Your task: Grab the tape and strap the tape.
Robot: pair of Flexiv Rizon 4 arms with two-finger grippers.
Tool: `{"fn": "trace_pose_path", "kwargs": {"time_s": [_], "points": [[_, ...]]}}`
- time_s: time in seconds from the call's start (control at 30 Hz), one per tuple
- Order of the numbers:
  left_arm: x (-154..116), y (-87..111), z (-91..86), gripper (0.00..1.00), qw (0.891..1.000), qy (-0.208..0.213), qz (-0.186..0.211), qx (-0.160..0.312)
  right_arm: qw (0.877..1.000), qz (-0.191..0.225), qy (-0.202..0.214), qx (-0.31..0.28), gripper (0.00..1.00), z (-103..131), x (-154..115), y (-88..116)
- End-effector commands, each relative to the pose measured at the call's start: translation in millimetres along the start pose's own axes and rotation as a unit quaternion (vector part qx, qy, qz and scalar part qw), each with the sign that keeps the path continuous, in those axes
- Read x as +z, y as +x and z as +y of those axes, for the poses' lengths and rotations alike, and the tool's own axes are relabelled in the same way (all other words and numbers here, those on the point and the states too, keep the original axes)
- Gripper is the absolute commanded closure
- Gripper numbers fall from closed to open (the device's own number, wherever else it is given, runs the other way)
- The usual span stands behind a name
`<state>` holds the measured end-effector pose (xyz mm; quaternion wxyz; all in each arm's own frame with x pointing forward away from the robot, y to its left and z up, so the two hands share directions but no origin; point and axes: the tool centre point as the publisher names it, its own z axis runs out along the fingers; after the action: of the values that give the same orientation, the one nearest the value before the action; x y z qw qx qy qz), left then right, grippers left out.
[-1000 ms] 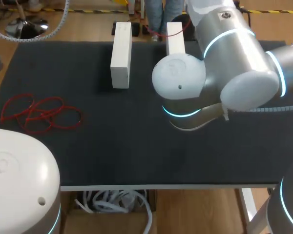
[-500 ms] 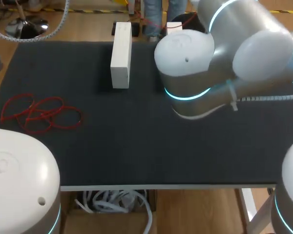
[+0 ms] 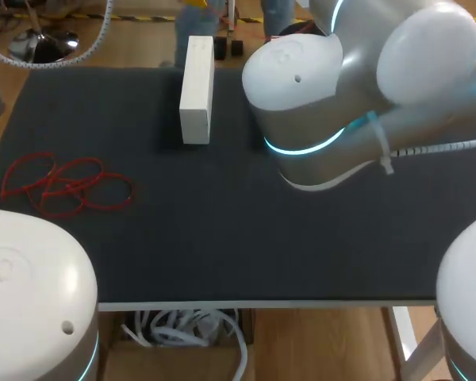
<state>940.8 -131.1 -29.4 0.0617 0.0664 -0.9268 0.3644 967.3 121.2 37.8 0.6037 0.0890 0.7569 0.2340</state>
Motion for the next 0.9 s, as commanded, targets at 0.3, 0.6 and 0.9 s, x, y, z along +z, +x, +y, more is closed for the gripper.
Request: {"fn": "trace_pose_path", "kwargs": {"time_s": [0.3,0.6,0.9], "points": [[-0.6,-0.2,-0.8,1.00,1.000,-0.002,0.001,0.000,0.929,0.081,-0.022,-0.361,1.00,8.3,-8.0,-15.3],[-0.6,-0.2,-0.8,1.00,1.000,-0.002,0.001,0.000,0.929,0.076,-0.026,-0.362,1.00,13.0,-11.2,-15.0],[-0.6,-0.2,-0.8,1.00,1.000,-0.002,0.001,0.000,0.929,0.076,-0.026,-0.362,1.00,13.0,-11.2,-15.0]]}}
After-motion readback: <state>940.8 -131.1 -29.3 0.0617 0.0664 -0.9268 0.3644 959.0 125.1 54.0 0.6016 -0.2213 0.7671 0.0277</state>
